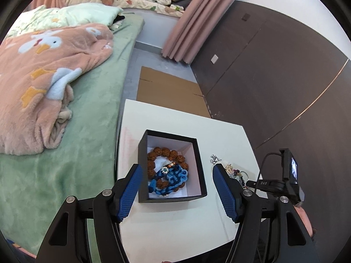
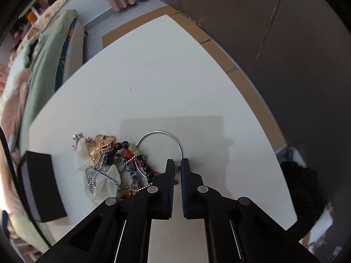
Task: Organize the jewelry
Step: 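Grasp the silver hoop with the right tool and carry it into the box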
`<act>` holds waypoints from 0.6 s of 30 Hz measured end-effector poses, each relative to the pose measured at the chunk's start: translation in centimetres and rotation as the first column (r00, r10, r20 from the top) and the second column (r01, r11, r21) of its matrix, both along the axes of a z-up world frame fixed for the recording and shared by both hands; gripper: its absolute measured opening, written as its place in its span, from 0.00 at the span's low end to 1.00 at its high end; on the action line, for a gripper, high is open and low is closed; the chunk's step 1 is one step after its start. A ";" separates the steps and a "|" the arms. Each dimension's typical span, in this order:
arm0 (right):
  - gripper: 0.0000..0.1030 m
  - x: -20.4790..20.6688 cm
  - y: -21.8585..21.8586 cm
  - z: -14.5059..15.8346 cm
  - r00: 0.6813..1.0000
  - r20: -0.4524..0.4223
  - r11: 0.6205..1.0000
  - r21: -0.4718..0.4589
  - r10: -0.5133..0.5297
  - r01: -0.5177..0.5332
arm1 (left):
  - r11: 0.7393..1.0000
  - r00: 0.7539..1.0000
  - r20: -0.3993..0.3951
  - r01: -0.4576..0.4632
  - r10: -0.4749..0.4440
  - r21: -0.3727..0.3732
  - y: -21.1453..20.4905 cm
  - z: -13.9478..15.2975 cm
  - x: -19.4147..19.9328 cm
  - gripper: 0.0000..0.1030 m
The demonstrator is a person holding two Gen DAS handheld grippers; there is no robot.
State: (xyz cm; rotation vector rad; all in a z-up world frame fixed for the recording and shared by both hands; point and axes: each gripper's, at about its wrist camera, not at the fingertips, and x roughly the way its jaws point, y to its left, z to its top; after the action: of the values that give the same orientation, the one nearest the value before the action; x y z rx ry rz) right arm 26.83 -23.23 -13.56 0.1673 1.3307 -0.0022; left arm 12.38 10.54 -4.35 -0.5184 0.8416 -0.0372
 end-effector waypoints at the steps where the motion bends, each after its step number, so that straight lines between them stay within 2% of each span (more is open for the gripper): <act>1: 0.05 -0.1 0.4 0.0 1.000 0.004 0.999 -0.029 0.019 -0.019 | 1.000 1.000 0.004 -0.001 0.001 -0.003 0.2 0.0 -0.2 0.66; 3: 0.05 -0.1 0.6 0.1 0.999 0.007 0.998 -0.048 0.038 -0.037 | 1.000 1.000 0.013 -0.007 0.007 -0.012 0.5 0.0 -0.6 0.66; 6: 0.04 -0.2 -0.3 0.3 1.000 0.007 1.000 -0.005 0.017 -0.017 | 1.000 1.000 0.022 -0.011 0.012 -0.024 0.9 0.0 -1.1 0.66; 9: 0.03 -0.8 -1.0 1.5 0.999 0.046 1.000 0.025 0.005 -0.006 | 0.999 1.000 0.024 -0.012 0.012 -0.031 1.2 -0.1 -1.5 0.66; 18: 0.01 -1.9 0.7 6.9 0.984 0.168 0.993 0.087 0.059 -0.074 | 0.999 0.999 0.036 -0.019 0.021 -0.051 1.8 -0.1 -2.1 0.66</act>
State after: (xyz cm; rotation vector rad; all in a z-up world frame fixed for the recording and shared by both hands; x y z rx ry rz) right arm 24.94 -22.57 -6.65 0.1972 1.1707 0.1277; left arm 10.31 12.33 -4.47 -0.5719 0.8007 -0.0493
